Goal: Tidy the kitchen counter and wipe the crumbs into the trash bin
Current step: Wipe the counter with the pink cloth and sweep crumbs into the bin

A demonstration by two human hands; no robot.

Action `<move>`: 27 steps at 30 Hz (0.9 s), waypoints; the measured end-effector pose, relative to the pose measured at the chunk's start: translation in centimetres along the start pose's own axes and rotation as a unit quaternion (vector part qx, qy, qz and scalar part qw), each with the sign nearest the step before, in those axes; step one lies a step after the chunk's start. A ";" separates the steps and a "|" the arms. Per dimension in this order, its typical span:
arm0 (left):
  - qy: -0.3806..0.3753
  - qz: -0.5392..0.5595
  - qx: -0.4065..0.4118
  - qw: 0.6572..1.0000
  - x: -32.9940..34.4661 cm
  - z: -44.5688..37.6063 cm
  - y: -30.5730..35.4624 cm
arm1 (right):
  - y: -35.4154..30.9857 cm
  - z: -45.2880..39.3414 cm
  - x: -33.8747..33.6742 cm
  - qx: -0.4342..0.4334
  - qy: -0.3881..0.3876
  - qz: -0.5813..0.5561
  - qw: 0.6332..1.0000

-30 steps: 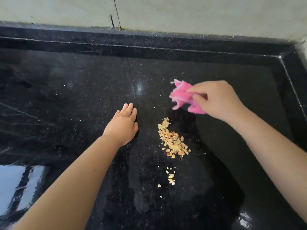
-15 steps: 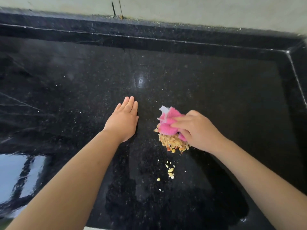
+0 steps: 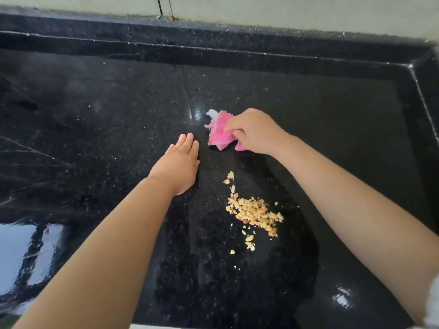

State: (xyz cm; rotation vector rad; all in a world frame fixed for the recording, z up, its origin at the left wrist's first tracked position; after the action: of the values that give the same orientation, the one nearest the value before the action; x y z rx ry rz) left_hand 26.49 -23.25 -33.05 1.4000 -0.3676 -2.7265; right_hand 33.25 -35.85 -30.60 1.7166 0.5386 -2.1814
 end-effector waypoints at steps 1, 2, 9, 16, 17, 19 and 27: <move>0.000 0.006 0.002 1.000 -0.1 0.0 0.0 | -0.3 0.3 0.5 0.001 -0.001 0.001 1.000; 0.000 0.016 0.002 1.000 -0.1 0.0 -0.1 | -0.7 0.9 0.8 0.005 0.001 -0.004 1.000; -0.011 0.043 0.011 0.999 -0.7 0.2 -0.1 | -4.3 9.4 2.0 -0.099 -0.106 -0.091 0.985; -0.022 0.070 0.011 0.997 -1.1 0.0 -0.4 | -0.6 5.8 -4.0 -0.079 0.028 -0.071 0.994; -0.025 0.073 0.011 0.997 -1.0 -0.1 -0.4 | 0.5 4.2 -4.8 -0.054 0.041 -0.056 0.996; -0.026 0.078 0.007 0.997 -1.0 -0.2 -0.5 | 2.5 0.5 -5.6 -0.005 0.060 -0.036 0.998; -0.037 0.070 0.006 0.997 -0.9 -0.6 -0.7 | 6.6 -5.0 -2.5 0.189 0.077 -0.139 0.969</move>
State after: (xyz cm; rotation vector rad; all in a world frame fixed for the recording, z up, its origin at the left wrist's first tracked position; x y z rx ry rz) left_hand 27.51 -22.57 -32.81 1.2293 -0.4667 -2.6712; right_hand 41.20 -39.28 -29.86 2.1333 0.4422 -2.4864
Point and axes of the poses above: each hand's wrist, its own z-axis away from the middle knuckle, its own x-axis out of the palm, y = z × x, the point moved 7 cm from there along -z, towards the middle knuckle, and after that the axes turned 15 degrees about z, right-handed, at the moved point
